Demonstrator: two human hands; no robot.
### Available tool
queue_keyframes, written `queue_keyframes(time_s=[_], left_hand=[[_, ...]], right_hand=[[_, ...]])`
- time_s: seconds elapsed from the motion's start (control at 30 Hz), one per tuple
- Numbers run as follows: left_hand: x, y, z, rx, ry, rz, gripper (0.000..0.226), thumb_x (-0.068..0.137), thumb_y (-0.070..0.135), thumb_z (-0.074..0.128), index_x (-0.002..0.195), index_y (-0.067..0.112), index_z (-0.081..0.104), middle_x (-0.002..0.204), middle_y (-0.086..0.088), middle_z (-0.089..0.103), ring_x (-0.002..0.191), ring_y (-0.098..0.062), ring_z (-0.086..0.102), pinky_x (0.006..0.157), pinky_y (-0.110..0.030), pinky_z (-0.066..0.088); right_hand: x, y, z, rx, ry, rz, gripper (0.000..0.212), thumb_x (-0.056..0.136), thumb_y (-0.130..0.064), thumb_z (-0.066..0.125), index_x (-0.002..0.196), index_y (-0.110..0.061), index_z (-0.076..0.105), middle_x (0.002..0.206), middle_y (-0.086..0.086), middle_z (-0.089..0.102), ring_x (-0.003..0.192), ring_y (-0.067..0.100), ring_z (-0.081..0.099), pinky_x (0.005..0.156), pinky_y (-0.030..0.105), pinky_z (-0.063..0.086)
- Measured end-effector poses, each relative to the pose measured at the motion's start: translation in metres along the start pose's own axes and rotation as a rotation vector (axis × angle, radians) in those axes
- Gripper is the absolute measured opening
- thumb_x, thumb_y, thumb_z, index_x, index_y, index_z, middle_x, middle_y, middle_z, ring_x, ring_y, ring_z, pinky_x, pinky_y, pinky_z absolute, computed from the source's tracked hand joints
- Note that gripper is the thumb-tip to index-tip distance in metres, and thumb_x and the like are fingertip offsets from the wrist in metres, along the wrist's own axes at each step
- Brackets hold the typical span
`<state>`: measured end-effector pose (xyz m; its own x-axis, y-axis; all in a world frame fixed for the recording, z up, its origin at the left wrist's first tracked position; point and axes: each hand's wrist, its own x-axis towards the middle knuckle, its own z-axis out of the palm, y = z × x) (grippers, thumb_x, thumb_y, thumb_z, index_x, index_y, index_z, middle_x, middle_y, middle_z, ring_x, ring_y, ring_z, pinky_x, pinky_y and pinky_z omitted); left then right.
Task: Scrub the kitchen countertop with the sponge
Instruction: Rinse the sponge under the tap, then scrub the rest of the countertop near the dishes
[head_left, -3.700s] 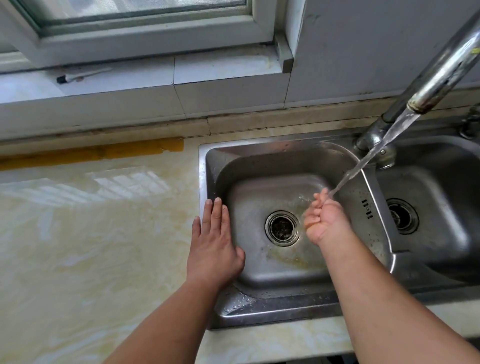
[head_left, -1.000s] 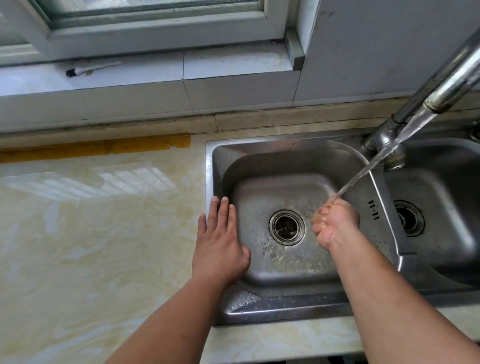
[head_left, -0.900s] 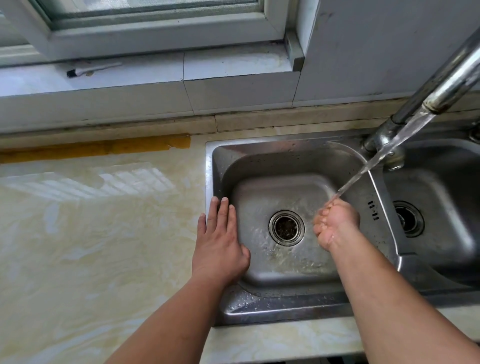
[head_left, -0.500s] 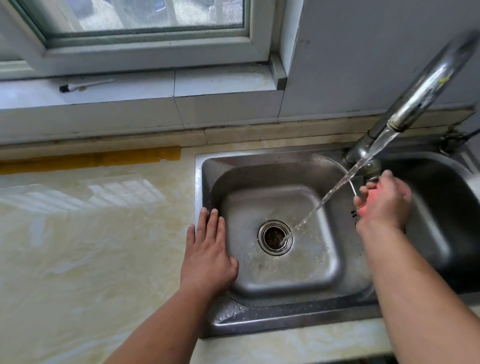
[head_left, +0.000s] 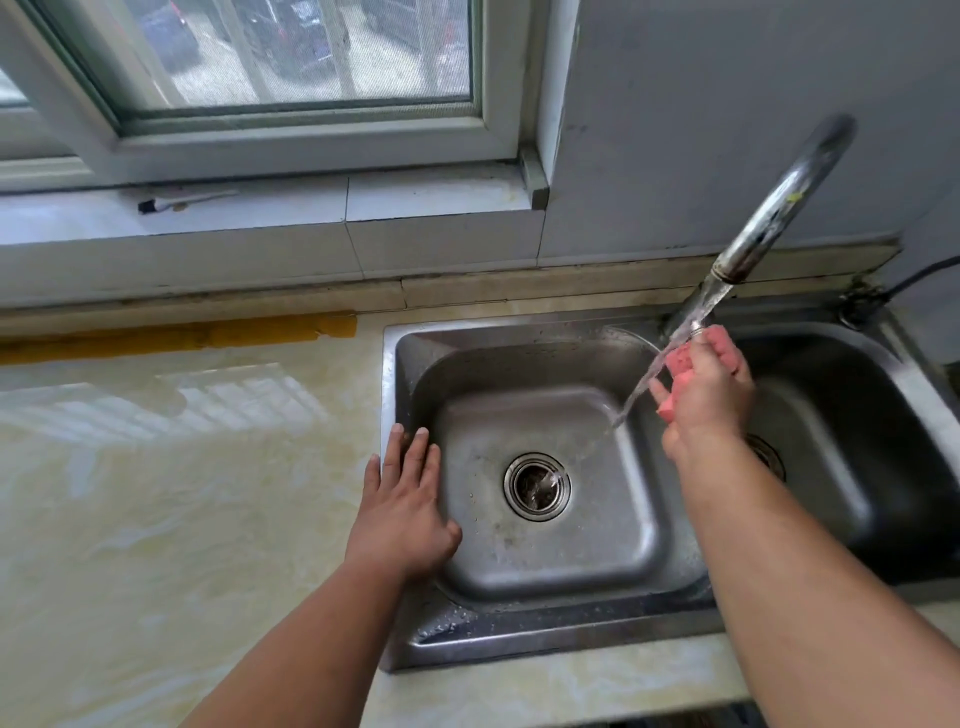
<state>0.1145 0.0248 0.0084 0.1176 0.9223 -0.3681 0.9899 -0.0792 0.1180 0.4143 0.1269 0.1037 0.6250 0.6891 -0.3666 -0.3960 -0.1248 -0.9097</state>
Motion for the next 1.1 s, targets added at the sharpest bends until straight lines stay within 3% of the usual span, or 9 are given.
queue_keyframes(time_s=[0.13,0.27,0.33,0.5,0.63,0.8,0.9,1.0,1.1], left_hand=[[0.001,-0.004,-0.007,-0.036,-0.056,0.013,0.106,0.084,0.063,0.044,0.166,0.024,-0.011,0.170,0.002,-0.031,0.147,-0.022,-0.046,0.125,-0.049,-0.014],[-0.007,-0.006,-0.024,-0.129,-0.056,0.028,0.101,0.089,0.061,0.046,0.166,0.027,-0.010,0.172,0.004,-0.027,0.155,-0.019,-0.032,0.128,-0.045,-0.005],[-0.018,-0.009,-0.032,-0.174,-0.041,0.018,0.099,0.091,0.060,0.046,0.166,0.027,-0.010,0.172,0.005,-0.026,0.157,-0.020,-0.027,0.130,-0.043,-0.003],[-0.059,-0.035,-0.041,-0.229,0.048,-0.041,0.094,0.096,0.055,0.046,0.166,0.025,-0.010,0.172,0.007,-0.024,0.158,-0.017,-0.023,0.130,-0.038,-0.001],[-0.090,-0.068,-0.053,-0.220,0.089,-0.117,0.092,0.101,0.055,0.042,0.163,0.025,-0.018,0.169,0.008,-0.031,0.157,-0.016,-0.026,0.131,-0.039,-0.001],[-0.153,-0.147,-0.066,-0.232,0.197,-0.248,0.089,0.104,0.051,0.038,0.162,0.021,-0.022,0.167,0.006,-0.035,0.157,-0.017,-0.025,0.130,-0.037,-0.004],[-0.207,-0.219,-0.064,-0.267,0.279,-0.338,0.089,0.103,0.049,0.040,0.162,0.022,-0.022,0.166,0.008,-0.036,0.158,-0.015,-0.024,0.125,-0.034,-0.007],[-0.270,-0.308,-0.058,-0.278,0.316,-0.436,0.090,0.103,0.047,0.042,0.162,0.021,-0.021,0.166,0.007,-0.037,0.158,-0.017,-0.024,0.128,-0.037,-0.005],[-0.337,-0.397,-0.052,-0.264,0.344,-0.541,0.091,0.102,0.045,0.042,0.163,0.018,-0.019,0.168,0.002,-0.035,0.159,-0.021,-0.023,0.129,-0.039,-0.003]], right_hand=[[-0.022,0.015,-0.007,-0.030,0.074,0.107,0.022,0.094,-0.025,0.065,0.115,-0.031,0.062,0.106,-0.002,0.068,0.093,0.015,0.066,0.083,0.047,0.059],[-0.040,0.042,-0.027,-0.328,-0.089,0.327,0.022,0.092,-0.022,0.065,0.113,-0.026,0.064,0.097,0.005,0.058,0.086,0.020,0.058,0.096,0.055,0.054],[-0.048,0.054,-0.031,-0.402,-0.145,0.410,0.016,0.093,-0.019,0.064,0.109,-0.022,0.064,0.074,0.003,0.054,0.071,0.018,0.053,0.098,0.055,0.052],[-0.107,0.095,-0.024,-0.474,-0.264,0.510,0.023,0.096,-0.018,0.055,0.107,-0.038,0.059,0.063,-0.003,0.042,0.055,0.014,0.041,0.085,0.045,0.052],[-0.165,0.105,0.004,-0.554,-0.295,0.334,0.003,0.092,-0.023,0.059,0.089,-0.022,0.059,0.076,0.004,0.056,0.067,0.020,0.055,0.071,0.041,0.057],[-0.246,0.102,0.075,-0.629,-0.606,0.180,0.031,0.100,-0.048,0.049,0.085,-0.021,0.054,0.072,0.006,0.047,0.065,0.025,0.047,0.063,0.044,0.052],[-0.311,0.124,0.118,-0.722,-0.689,0.098,0.034,0.103,-0.044,0.047,0.084,-0.016,0.051,0.072,0.006,0.046,0.061,0.022,0.041,0.059,0.036,0.039],[-0.388,0.162,0.157,-0.841,-0.729,-0.050,0.020,0.098,-0.027,0.055,0.109,-0.012,0.064,0.082,0.007,0.060,0.061,0.024,0.052,0.055,0.030,0.041],[-0.480,0.203,0.201,-0.902,-0.814,-0.138,0.037,0.092,-0.020,0.063,0.129,-0.014,0.062,0.111,0.017,0.066,0.071,0.025,0.061,0.055,0.028,0.045]])
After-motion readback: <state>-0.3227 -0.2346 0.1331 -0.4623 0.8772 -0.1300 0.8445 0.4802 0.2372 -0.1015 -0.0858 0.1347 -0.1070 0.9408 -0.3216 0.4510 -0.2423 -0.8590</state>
